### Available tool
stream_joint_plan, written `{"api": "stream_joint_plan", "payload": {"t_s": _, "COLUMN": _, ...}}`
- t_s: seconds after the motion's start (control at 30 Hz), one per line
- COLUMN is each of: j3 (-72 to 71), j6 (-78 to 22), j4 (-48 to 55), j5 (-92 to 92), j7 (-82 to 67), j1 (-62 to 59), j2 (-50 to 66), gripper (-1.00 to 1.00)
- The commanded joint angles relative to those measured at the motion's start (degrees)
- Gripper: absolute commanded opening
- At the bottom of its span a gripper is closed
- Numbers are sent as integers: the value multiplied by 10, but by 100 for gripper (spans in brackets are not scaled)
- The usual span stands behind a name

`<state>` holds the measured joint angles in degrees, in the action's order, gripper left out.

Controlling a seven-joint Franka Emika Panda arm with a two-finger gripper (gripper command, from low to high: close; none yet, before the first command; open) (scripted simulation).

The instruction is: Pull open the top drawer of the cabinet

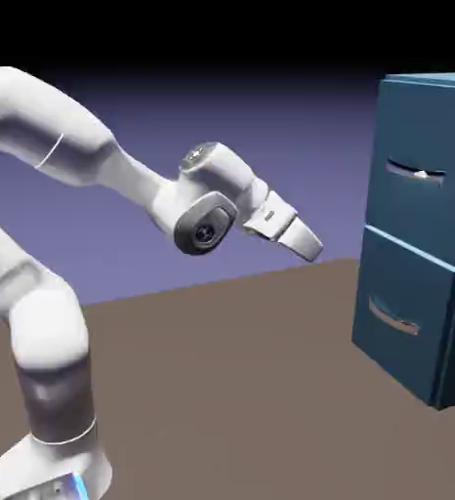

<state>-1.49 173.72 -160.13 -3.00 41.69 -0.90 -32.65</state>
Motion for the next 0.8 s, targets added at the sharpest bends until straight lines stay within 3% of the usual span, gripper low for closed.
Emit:
{"api": "stream_joint_plan", "payload": {"t_s": 0.0, "j3": -12, "j6": -2, "j4": 7, "j5": -25, "j7": -6, "j1": -13, "j2": 0, "gripper": 0}}
{"api": "stream_joint_plan", "payload": {"t_s": 0.77, "j3": -297, "j6": -56, "j4": 174, "j5": -598, "j7": -154, "j1": -316, "j2": 2, "gripper": 0}}
